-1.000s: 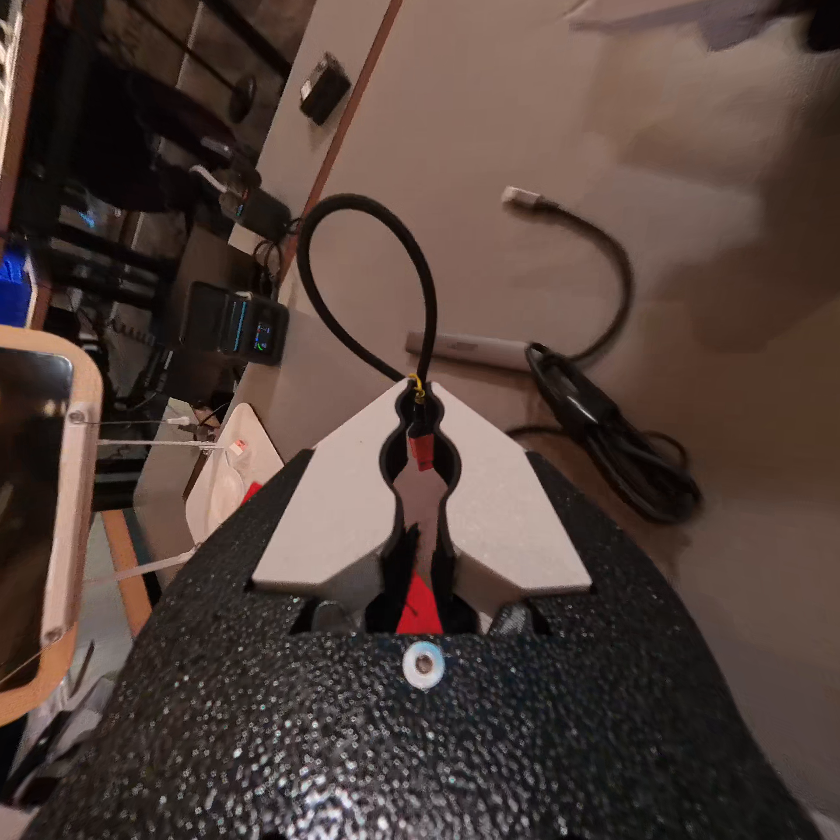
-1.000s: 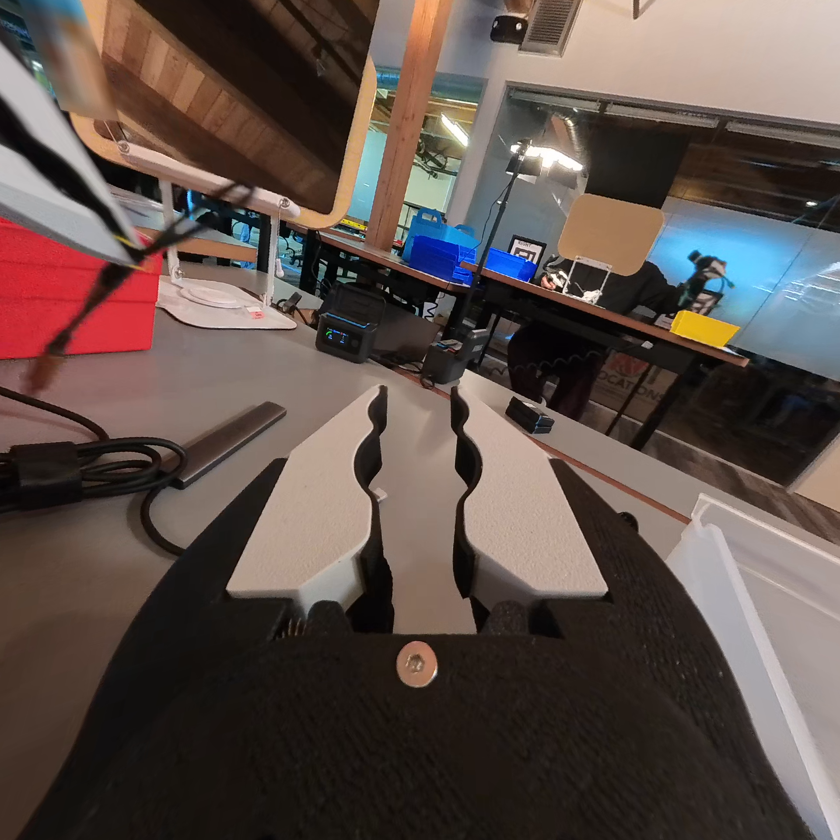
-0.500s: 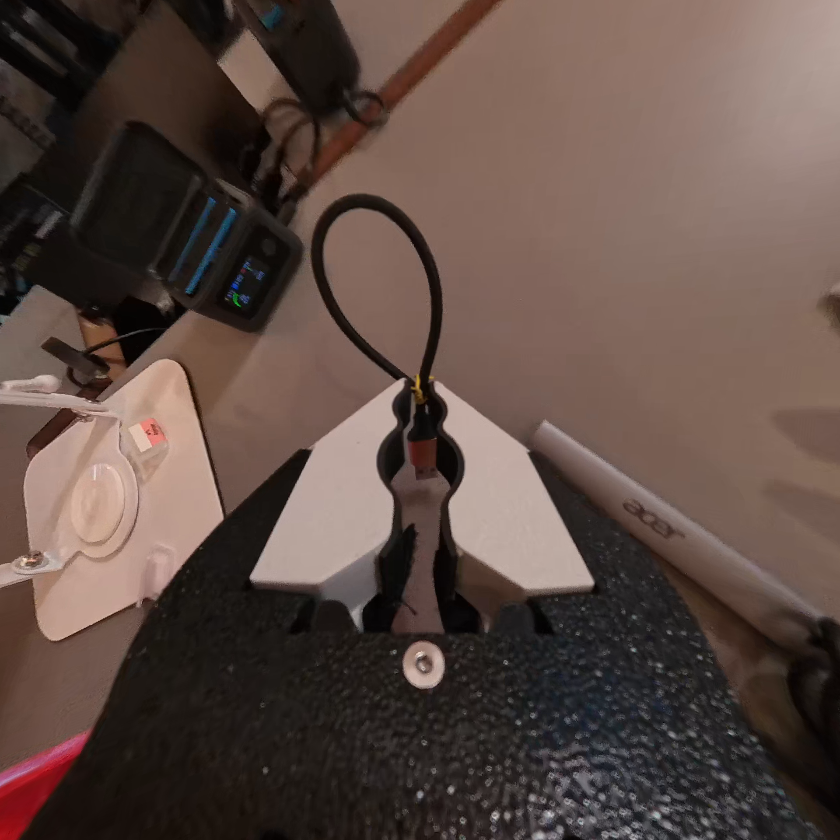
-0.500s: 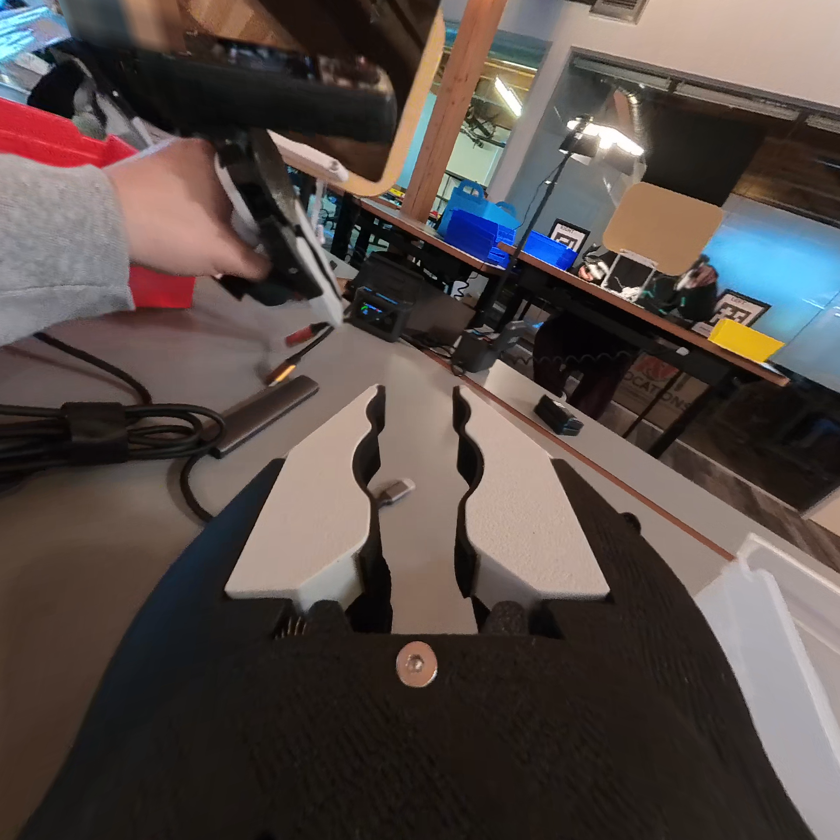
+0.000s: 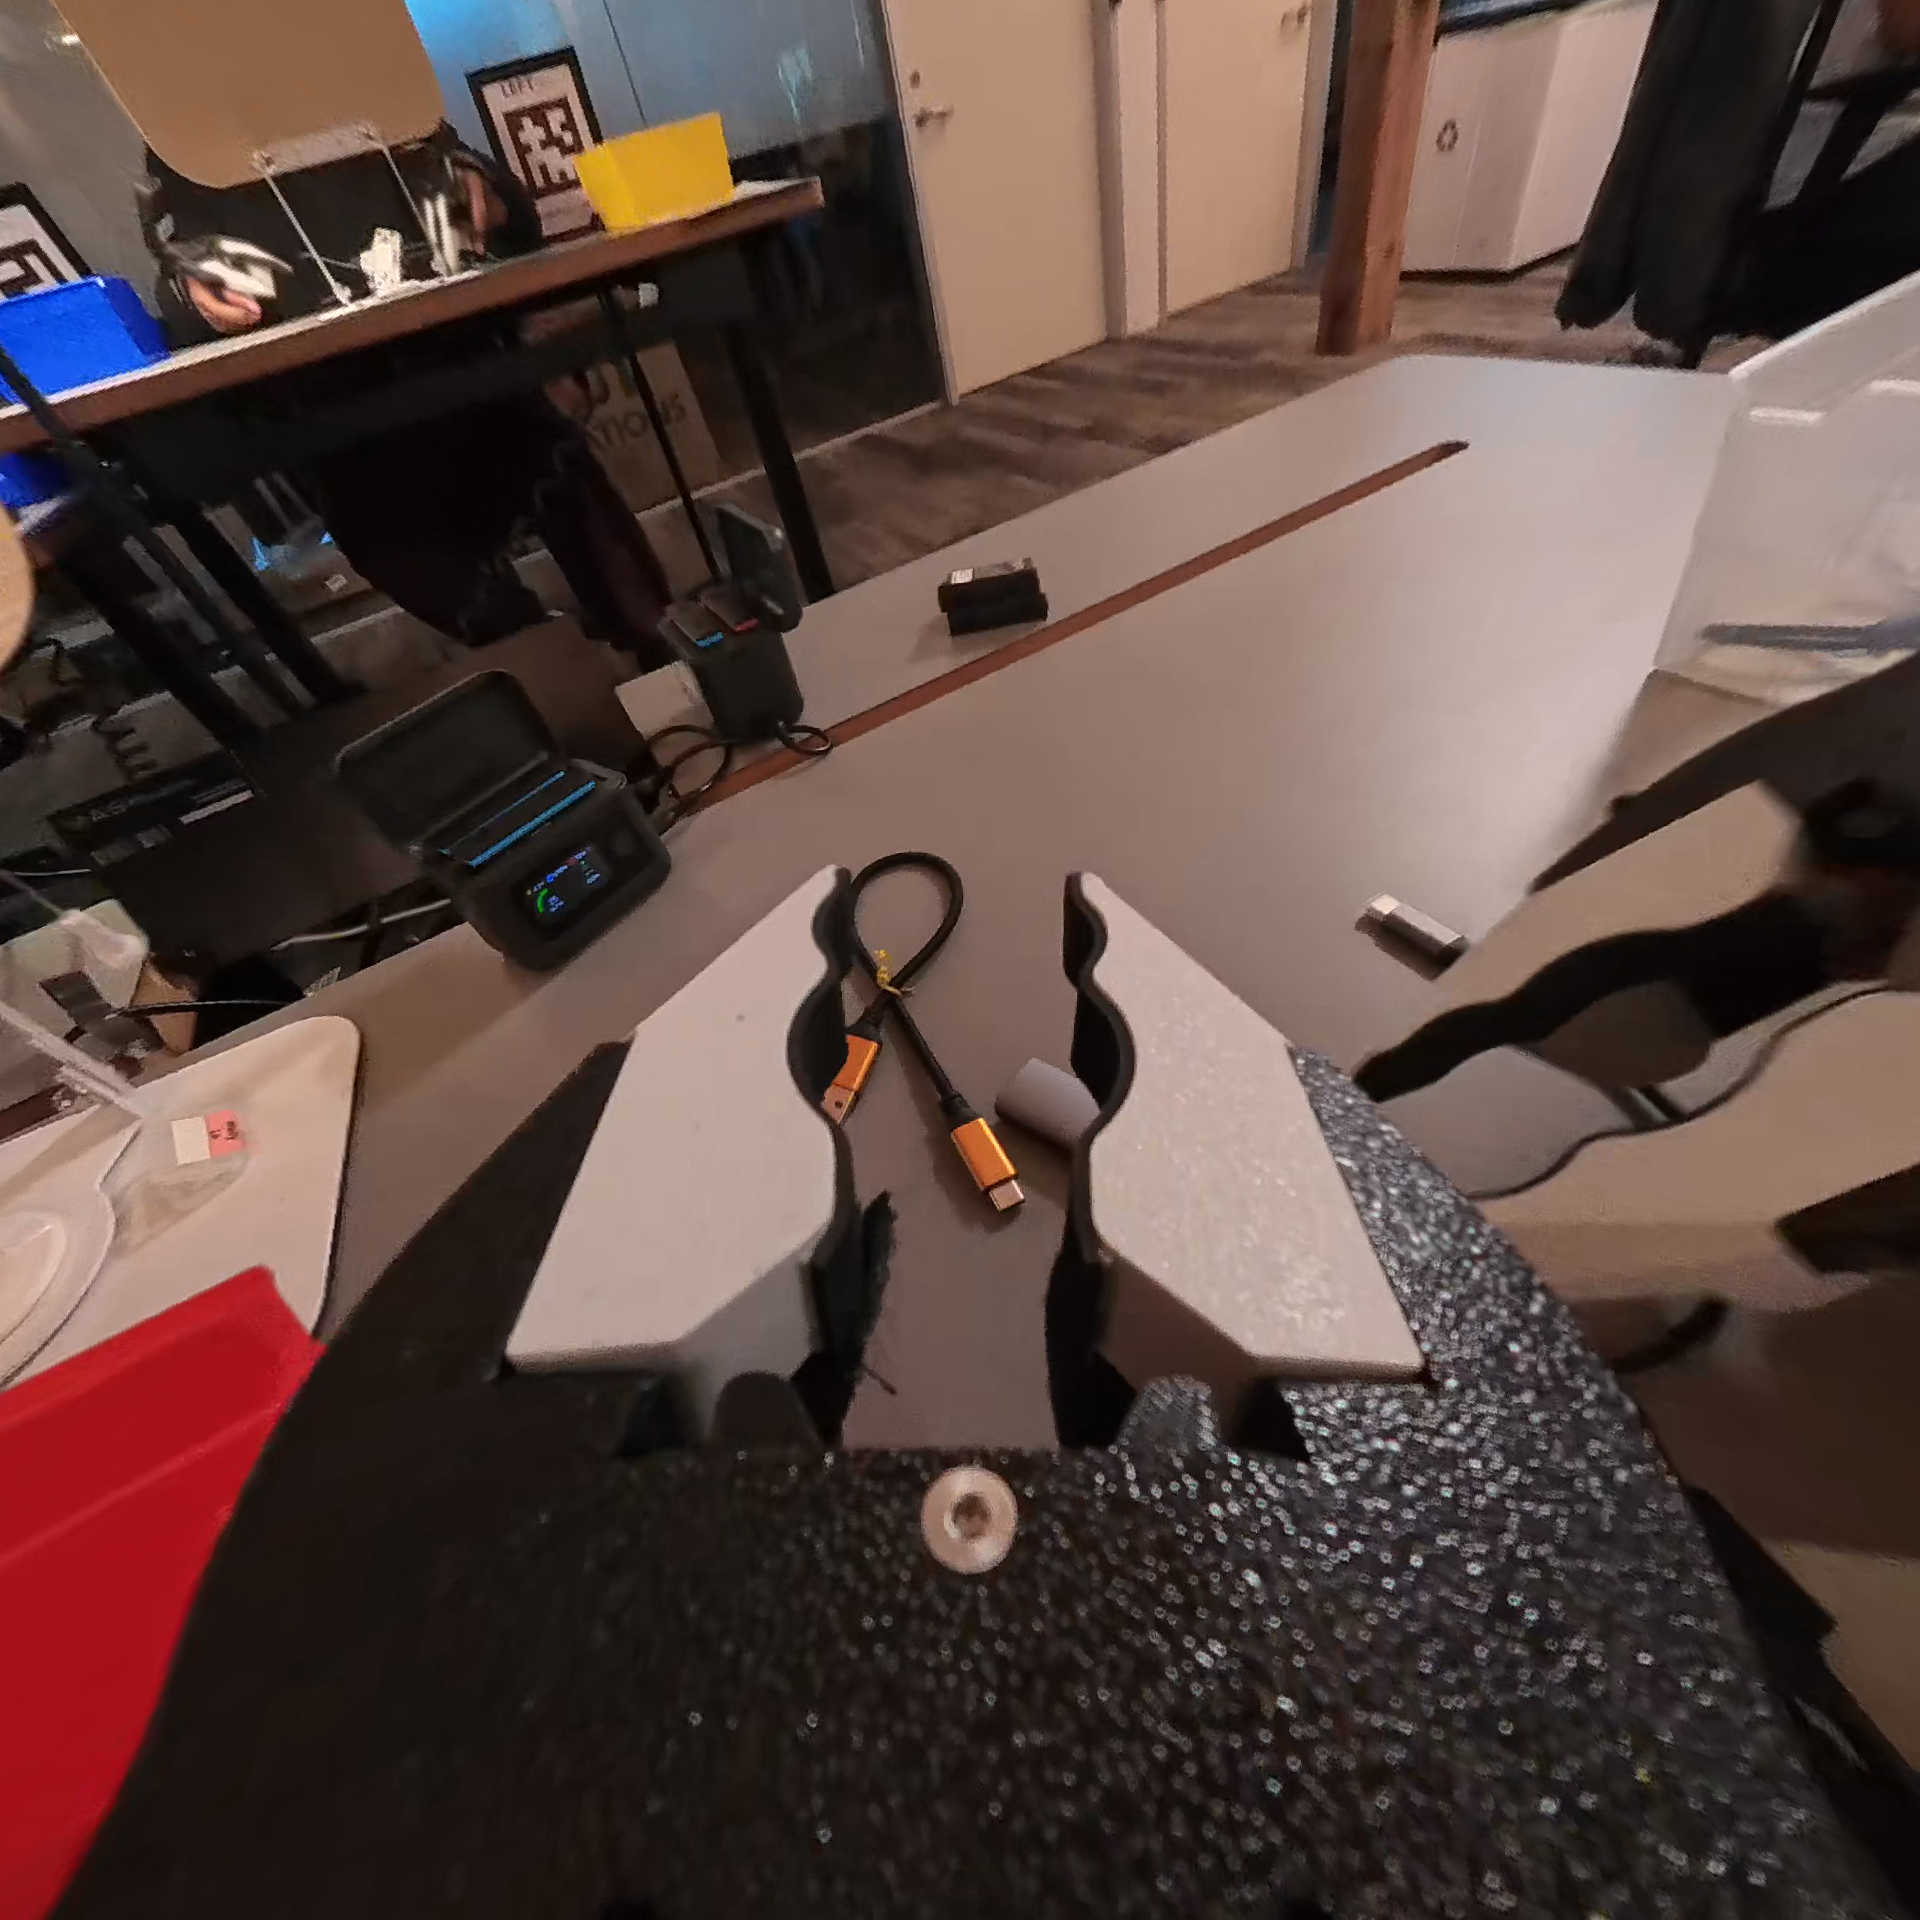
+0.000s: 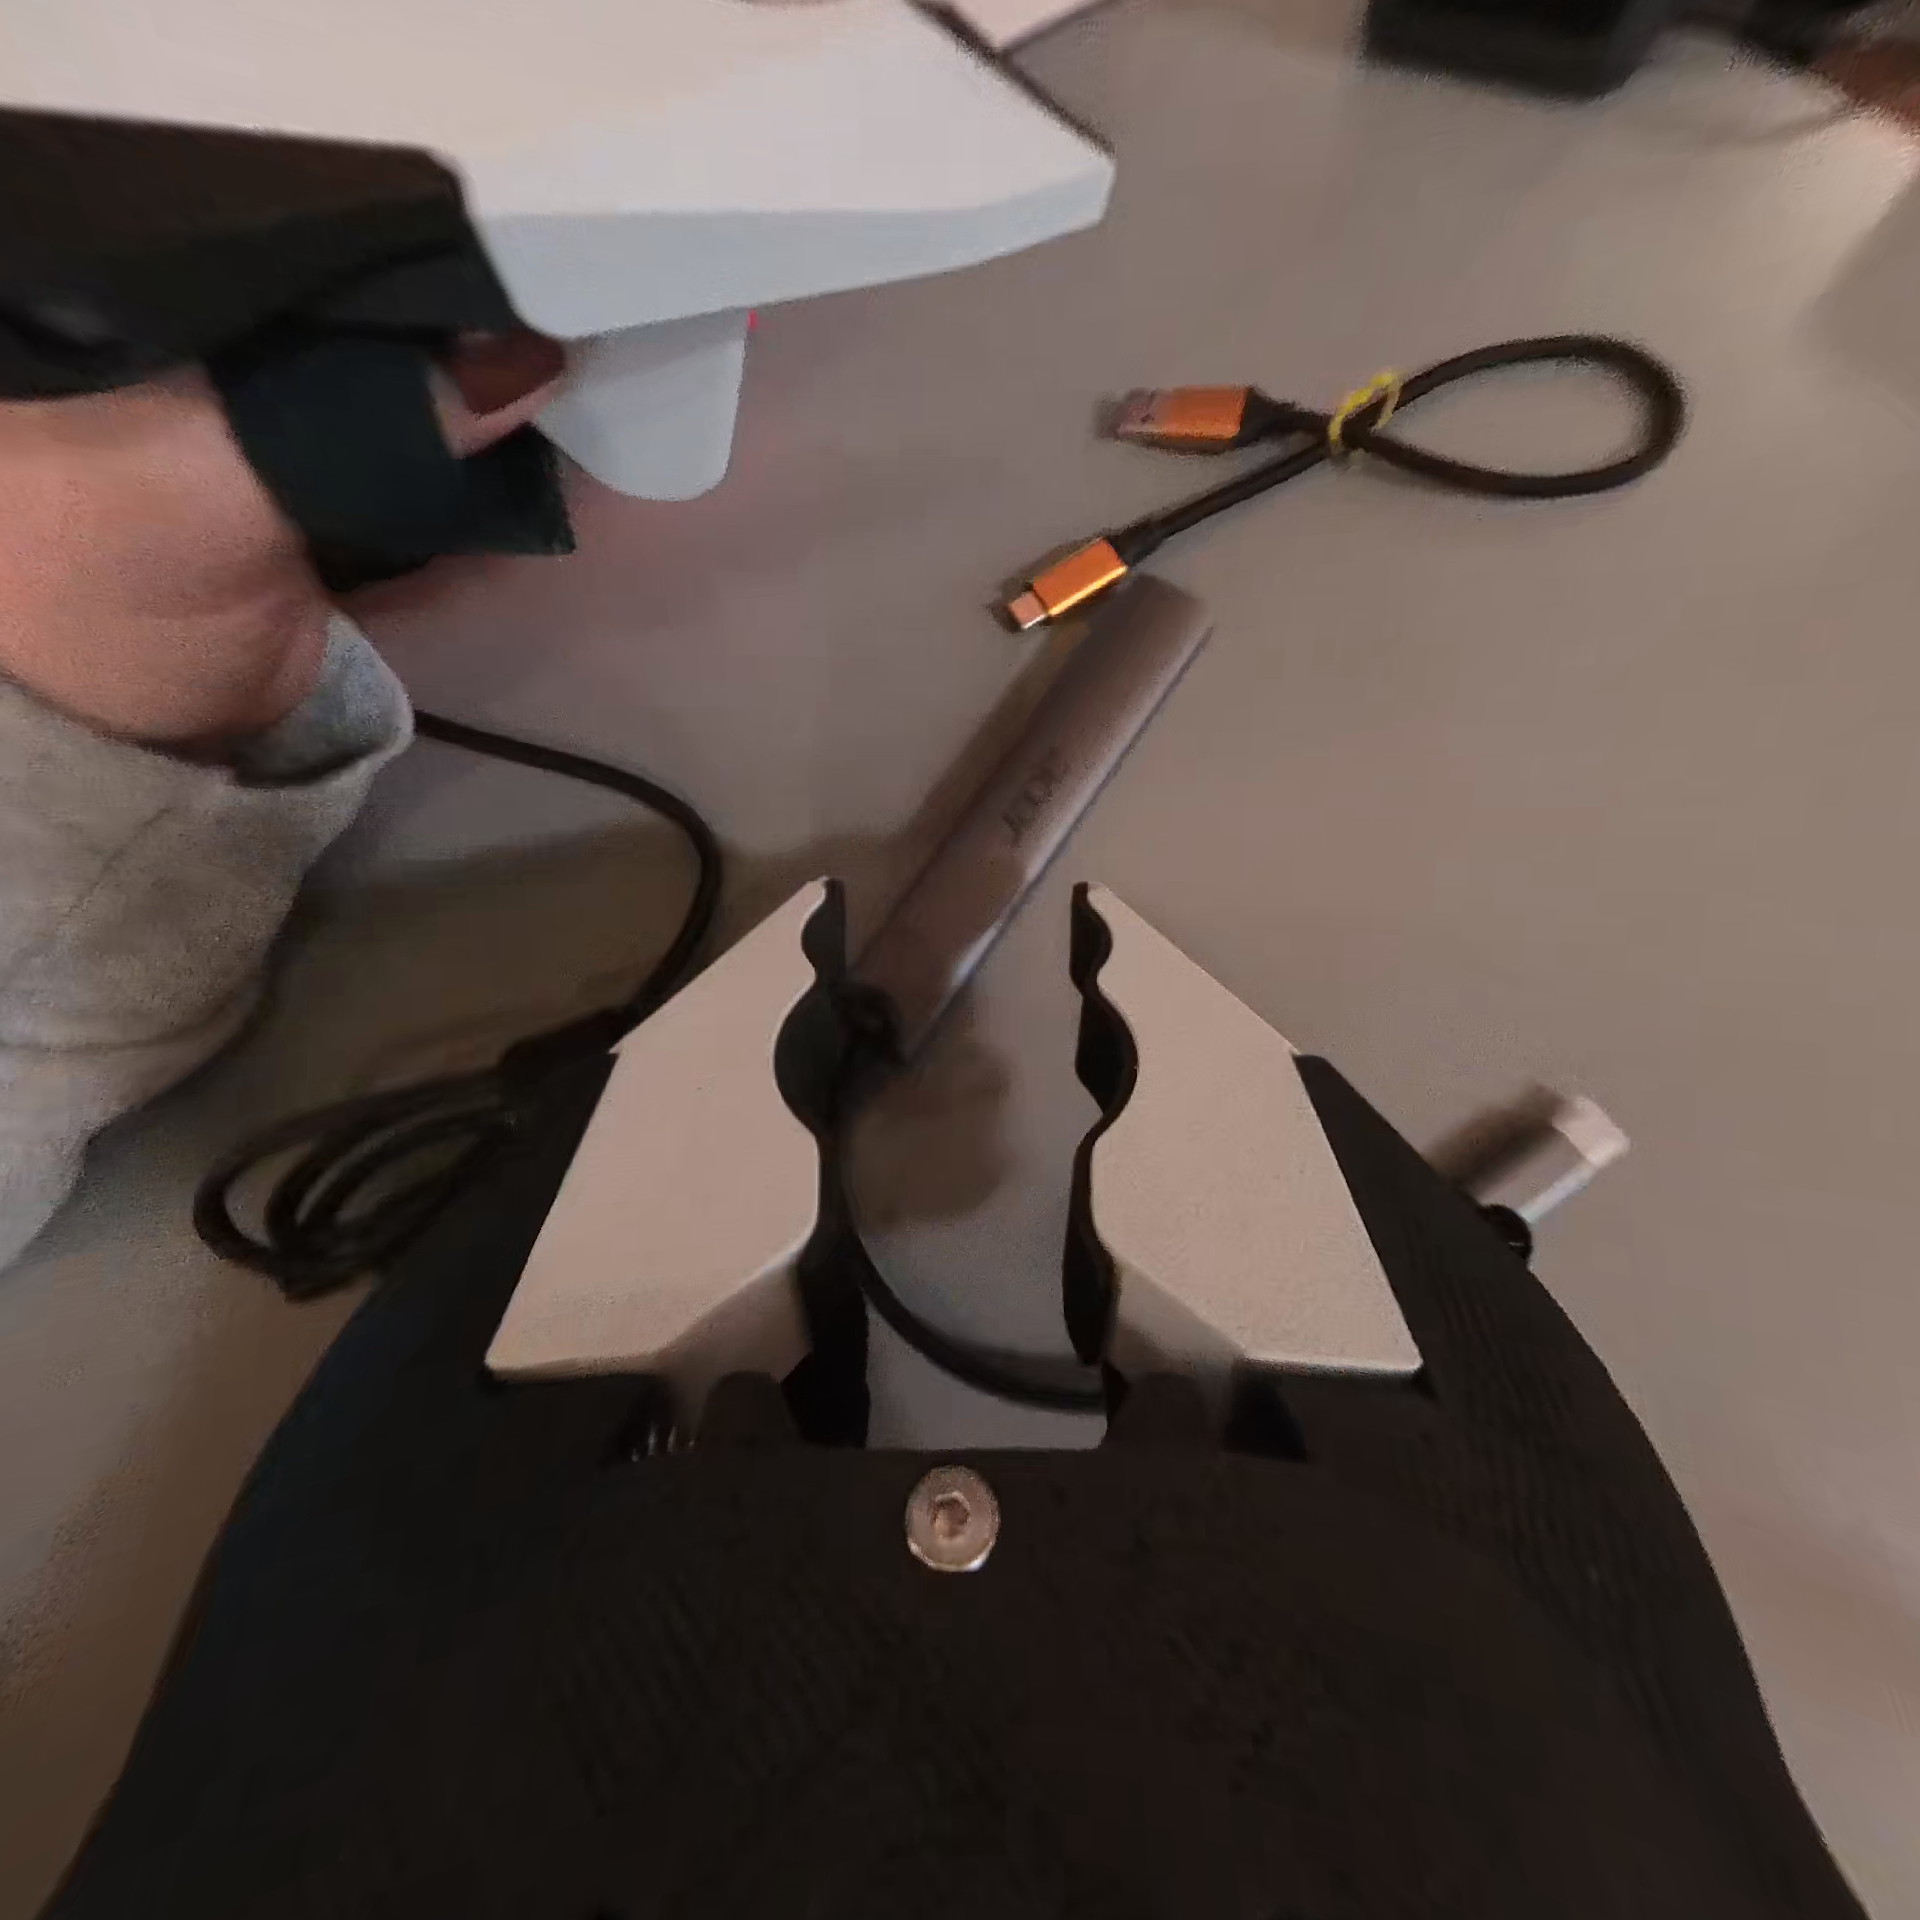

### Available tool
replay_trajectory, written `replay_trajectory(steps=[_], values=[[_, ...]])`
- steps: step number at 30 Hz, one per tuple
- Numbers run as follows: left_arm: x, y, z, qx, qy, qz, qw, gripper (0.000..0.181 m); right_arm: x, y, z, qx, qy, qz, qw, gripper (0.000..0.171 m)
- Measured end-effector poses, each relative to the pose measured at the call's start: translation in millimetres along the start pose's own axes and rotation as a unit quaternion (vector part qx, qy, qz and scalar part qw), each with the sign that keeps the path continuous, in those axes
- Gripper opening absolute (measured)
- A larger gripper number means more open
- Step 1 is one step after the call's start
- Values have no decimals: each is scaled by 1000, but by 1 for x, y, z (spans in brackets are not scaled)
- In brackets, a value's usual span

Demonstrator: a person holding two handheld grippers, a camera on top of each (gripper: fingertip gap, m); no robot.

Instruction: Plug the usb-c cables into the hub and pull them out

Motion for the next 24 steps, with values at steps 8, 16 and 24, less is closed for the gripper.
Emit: replay_trajectory(steps=[8,16,24], values=[[2,-11,9,-31,17,19,999,38,27,-20,-14,-68,-127,133,981,27],[2,-15,12,-111,40,120,986,43,-4,15,-7,-56,18,65,996,21],[-3,15,10,143,35,210,967,79,-56,40,9,-56,97,-60,992,20]])
Point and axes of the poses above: each gripper's, where its closed fingertips meet, x out along the fingers, z out of its underside, y = z × x across the jaws, the point moved 9 cm from there along -x, back along the fingers, and after that the axes turned 14 degrees about x, right-handed, at the moved point
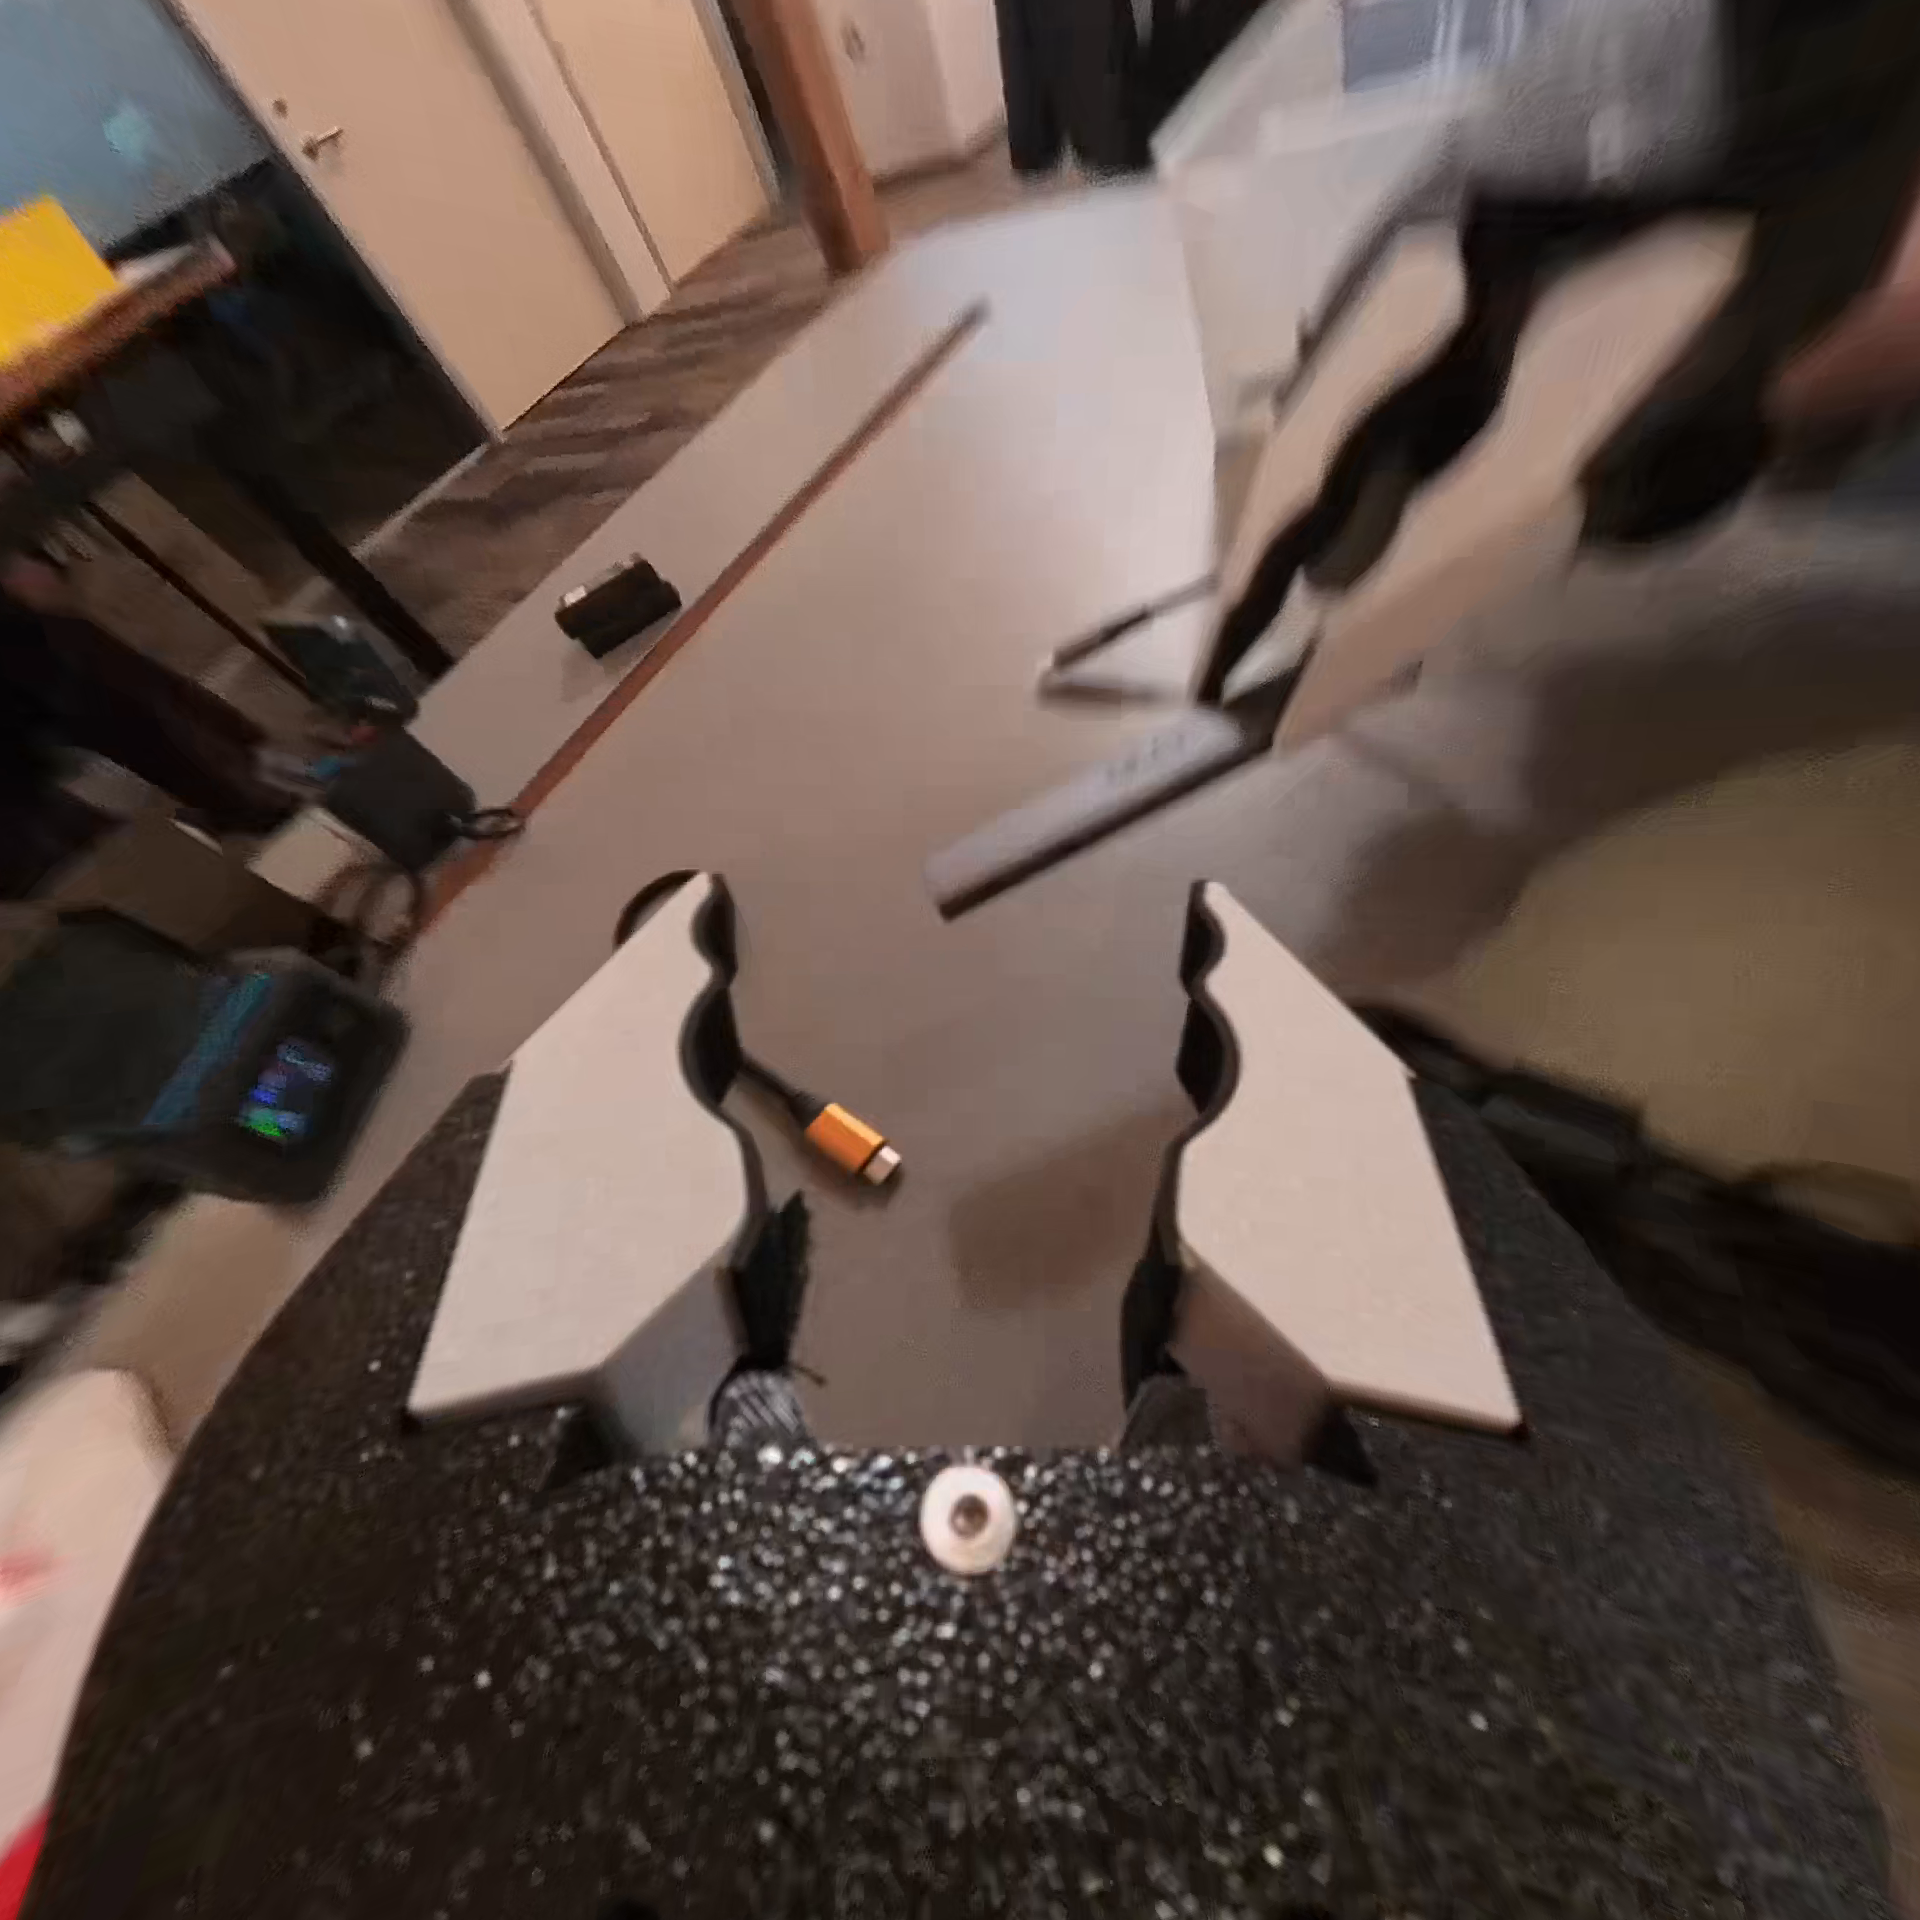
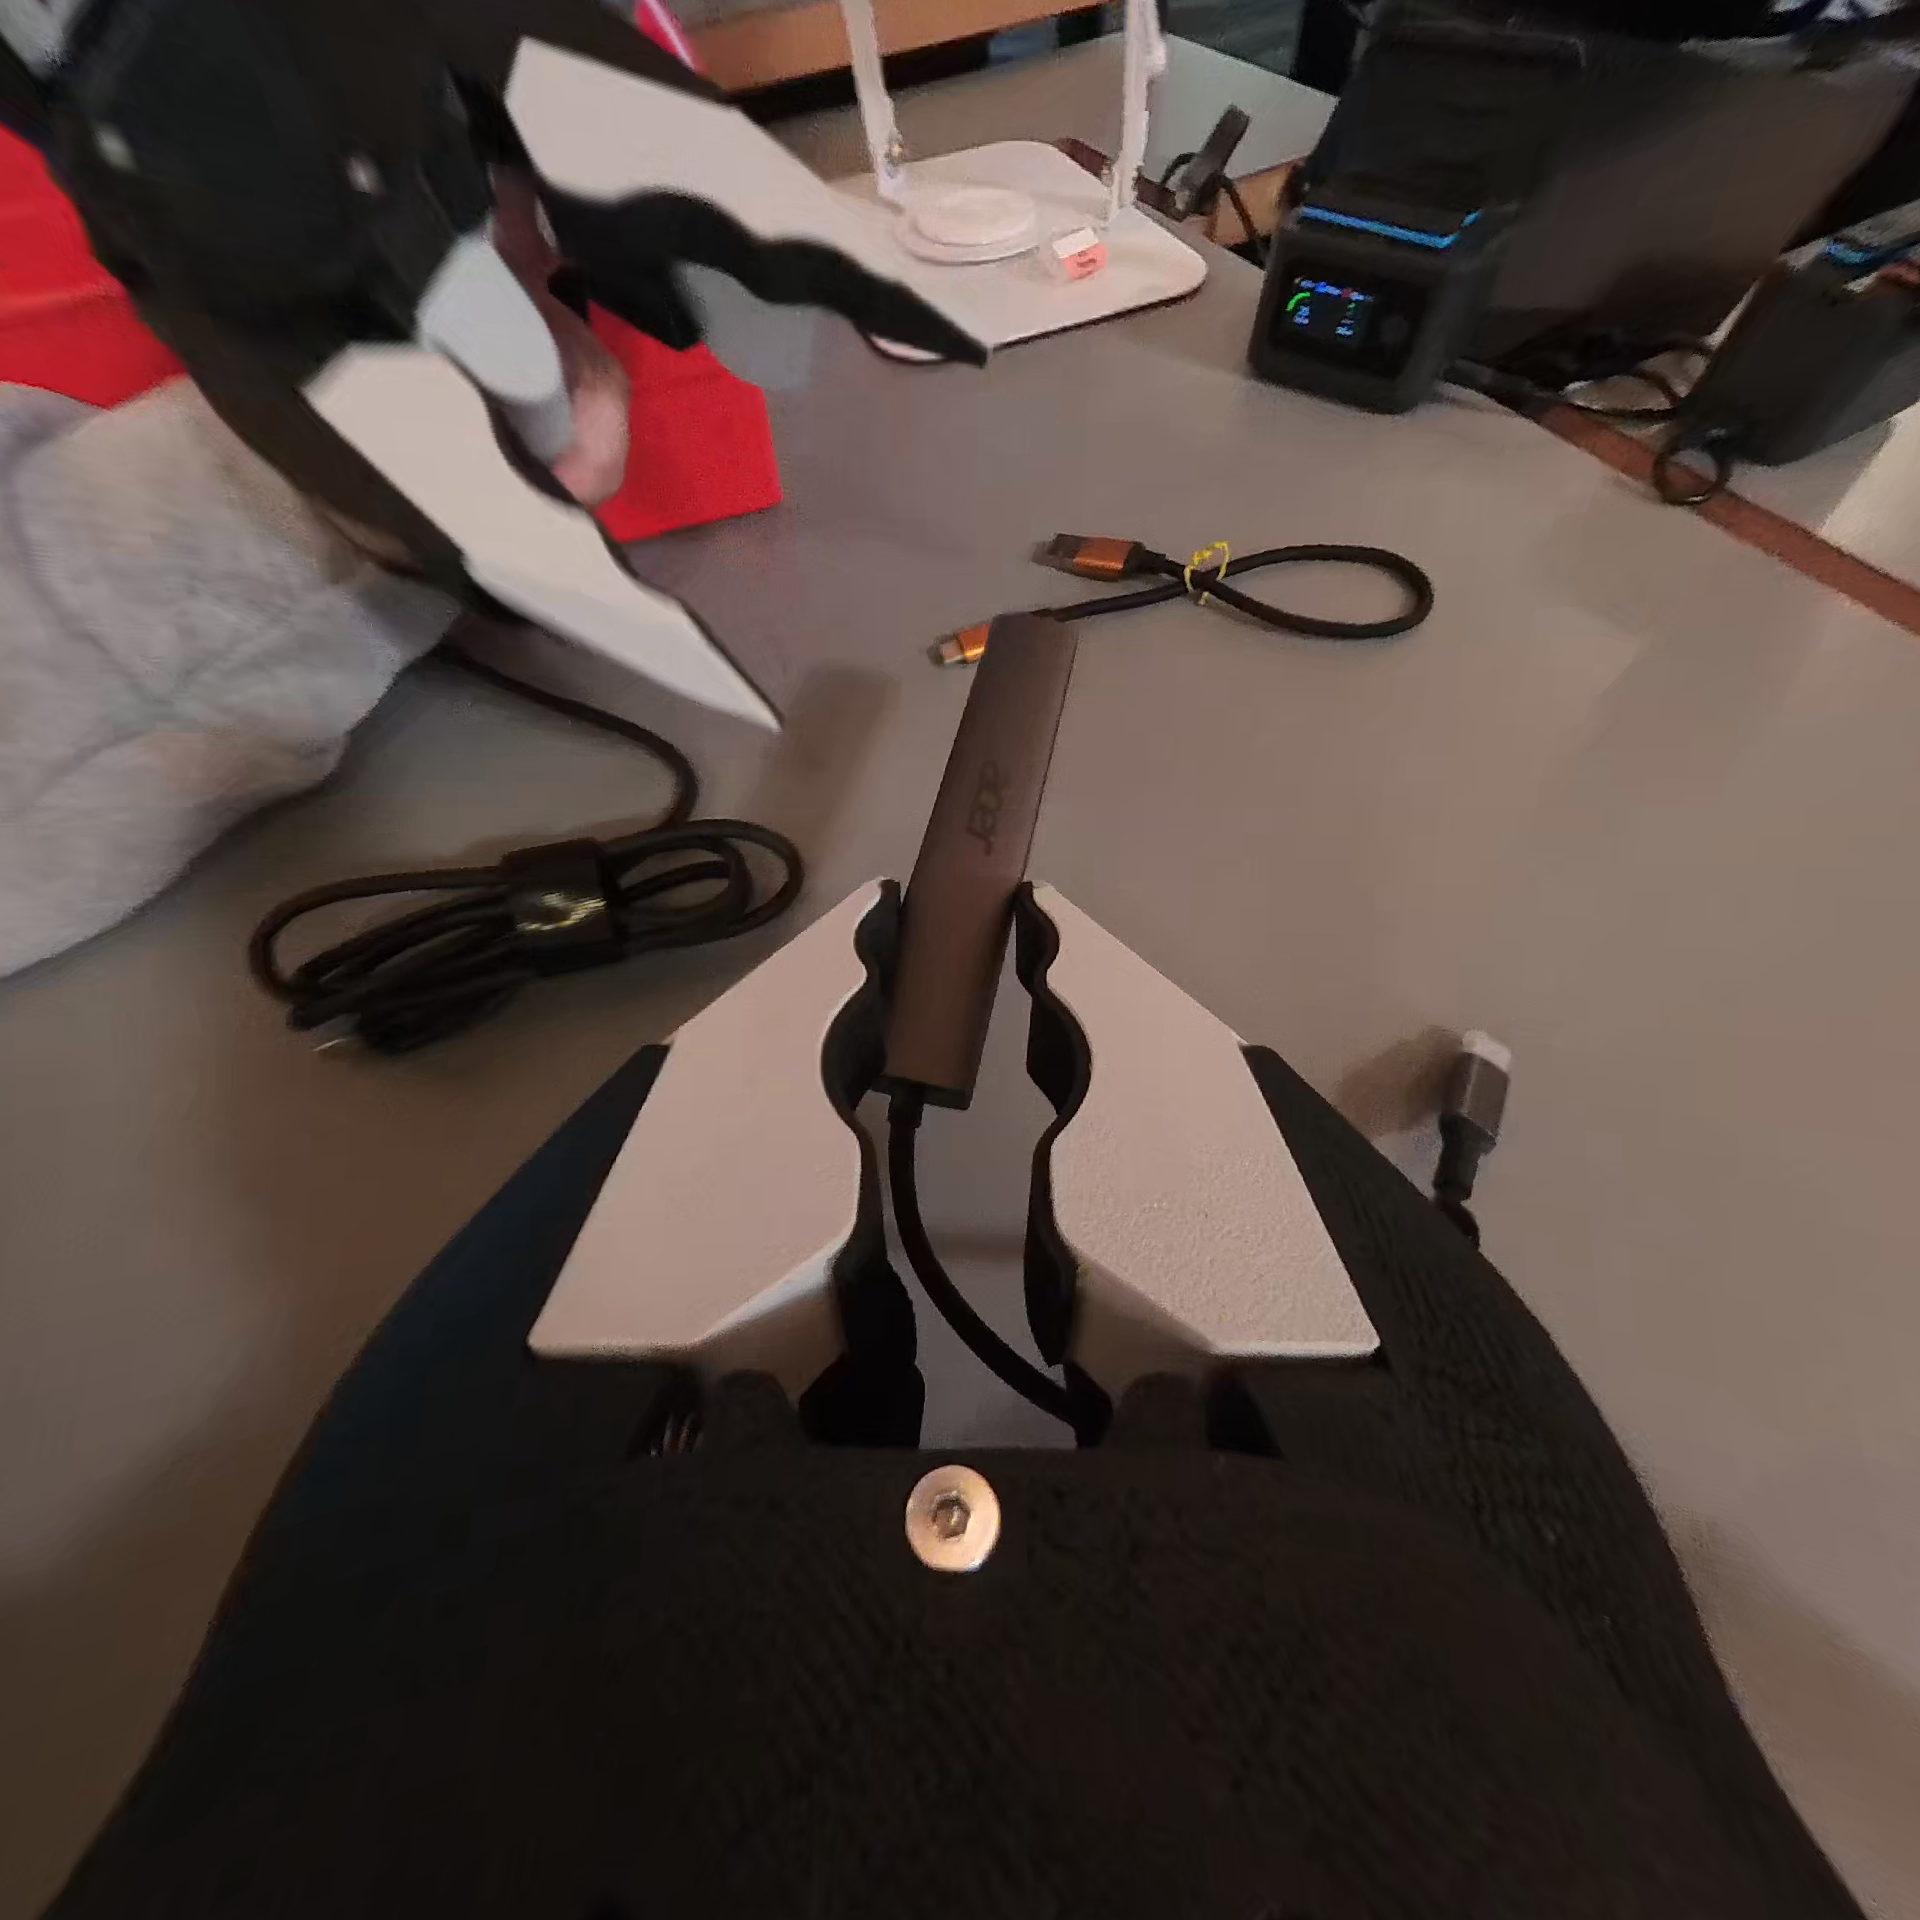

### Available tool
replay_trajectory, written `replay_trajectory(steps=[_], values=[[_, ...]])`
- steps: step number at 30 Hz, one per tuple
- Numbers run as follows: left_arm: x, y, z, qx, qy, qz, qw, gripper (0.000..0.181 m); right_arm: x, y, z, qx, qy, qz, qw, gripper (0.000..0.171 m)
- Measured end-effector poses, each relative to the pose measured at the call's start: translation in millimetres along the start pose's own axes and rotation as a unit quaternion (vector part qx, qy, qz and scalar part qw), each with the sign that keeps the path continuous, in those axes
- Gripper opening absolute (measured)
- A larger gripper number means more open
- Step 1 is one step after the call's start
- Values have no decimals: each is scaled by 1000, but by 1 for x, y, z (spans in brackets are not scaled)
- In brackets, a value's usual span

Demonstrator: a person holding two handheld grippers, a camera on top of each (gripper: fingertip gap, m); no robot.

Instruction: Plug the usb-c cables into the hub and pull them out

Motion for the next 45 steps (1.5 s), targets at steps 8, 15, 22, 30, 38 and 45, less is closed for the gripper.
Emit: replay_trajectory(steps=[8,15,22,30,38,45], values=[[27,45,-6,261,-92,14,961,46,-8,-14,5,13,-25,-127,991,20],[30,41,-5,234,-151,14,960,7,-21,-36,-7,-296,109,53,948,36],[27,45,-6,237,-171,39,955,7,9,-43,16,-519,-41,235,821,36],[10,49,-21,163,-44,122,978,8,-5,-34,19,-430,-44,116,894,7],[-4,43,-35,-2,120,220,968,31,-19,-40,15,-377,1,15,926,7],[-4,47,-35,-3,122,238,963,16,-20,-40,16,-349,3,-17,937,7]])
Point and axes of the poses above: each gripper's, where its closed fingertips meet, x out along the fingers, z out of its underside, y = z × x across the jaws, the point moved 9 cm from there along -x, back along the fingers, and after that the axes turned 14 degrees about x, right-handed, at the moved point
